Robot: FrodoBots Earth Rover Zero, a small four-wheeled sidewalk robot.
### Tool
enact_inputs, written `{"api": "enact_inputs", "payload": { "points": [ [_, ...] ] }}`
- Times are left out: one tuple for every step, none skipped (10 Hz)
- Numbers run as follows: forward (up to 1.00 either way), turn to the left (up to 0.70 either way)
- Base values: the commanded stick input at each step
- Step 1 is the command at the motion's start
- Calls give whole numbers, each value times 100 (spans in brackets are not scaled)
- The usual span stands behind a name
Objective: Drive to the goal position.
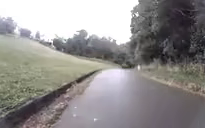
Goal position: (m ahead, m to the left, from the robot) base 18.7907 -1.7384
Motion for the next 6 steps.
{"api": "enact_inputs", "payload": {
  "points": [
    [70,-16],
    [70,-16],
    [70,-16],
    [70,-13],
    [70,-12],
    [70,-11]
  ]
}}
